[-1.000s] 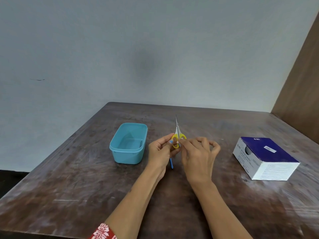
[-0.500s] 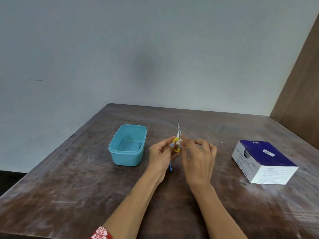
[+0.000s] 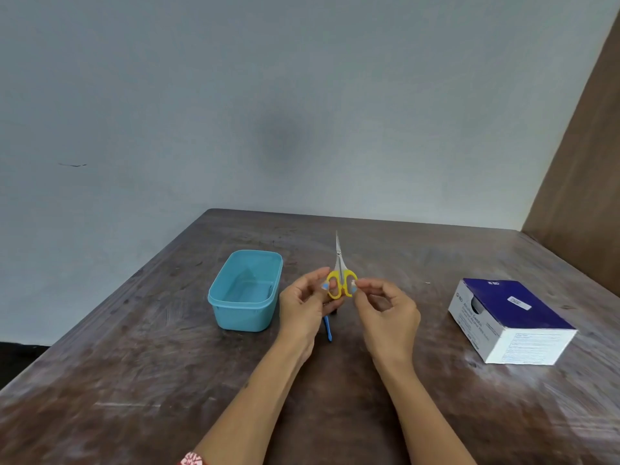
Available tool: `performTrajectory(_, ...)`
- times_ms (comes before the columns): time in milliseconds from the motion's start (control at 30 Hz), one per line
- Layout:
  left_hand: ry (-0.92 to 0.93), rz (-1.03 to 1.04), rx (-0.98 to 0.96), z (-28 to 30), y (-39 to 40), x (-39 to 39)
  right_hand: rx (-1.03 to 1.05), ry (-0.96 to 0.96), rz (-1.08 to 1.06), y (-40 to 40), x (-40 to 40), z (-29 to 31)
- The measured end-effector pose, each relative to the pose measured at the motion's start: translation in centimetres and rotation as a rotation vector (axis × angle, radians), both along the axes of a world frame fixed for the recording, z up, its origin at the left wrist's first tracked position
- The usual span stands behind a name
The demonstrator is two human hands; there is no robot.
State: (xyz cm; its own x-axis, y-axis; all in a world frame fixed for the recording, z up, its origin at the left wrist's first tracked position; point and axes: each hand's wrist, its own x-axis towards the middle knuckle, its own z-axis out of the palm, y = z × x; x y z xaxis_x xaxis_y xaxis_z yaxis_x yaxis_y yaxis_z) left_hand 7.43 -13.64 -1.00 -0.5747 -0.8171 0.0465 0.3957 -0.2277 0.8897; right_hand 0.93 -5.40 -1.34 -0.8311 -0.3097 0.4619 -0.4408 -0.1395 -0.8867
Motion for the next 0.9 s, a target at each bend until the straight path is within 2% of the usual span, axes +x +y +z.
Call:
performTrajectory(133, -0.085, 0.026, -0.104, -0.3, 0.0, -0.1, 0.038, 0.289, -0.061, 0.0, 0.1, -0.4)
performTrajectory(267, -0.096, -0.036, -0.084, -0.1, 0.4, -0.1, 0.082, 0.494, -0.068, 0.1, 0.5, -0.4)
performTrajectory(467, -0.09, -0.107, 0.004, 0.2, 0.1, 0.3, 0.054, 0.48, -0.01, 0.3, 0.8, -0.2)
performTrajectory(567, -0.085, -0.127, 0.015, 0.3, 0.2, 0.4, 0.053, 0.448, 0.025, 0.3, 0.7, -0.3)
performTrajectory(700, -0.077, -0.209, -0.014, 0.6, 0.6, 0.5, 0.099, 0.505, 0.08, 0.2, 1.1, -0.2)
performTrajectory(900, 0.003, -0.24, 0.115, 0.0, 0.7, 0.2, 0.02, 0.418, -0.01, 0.1, 0.9, -0.3)
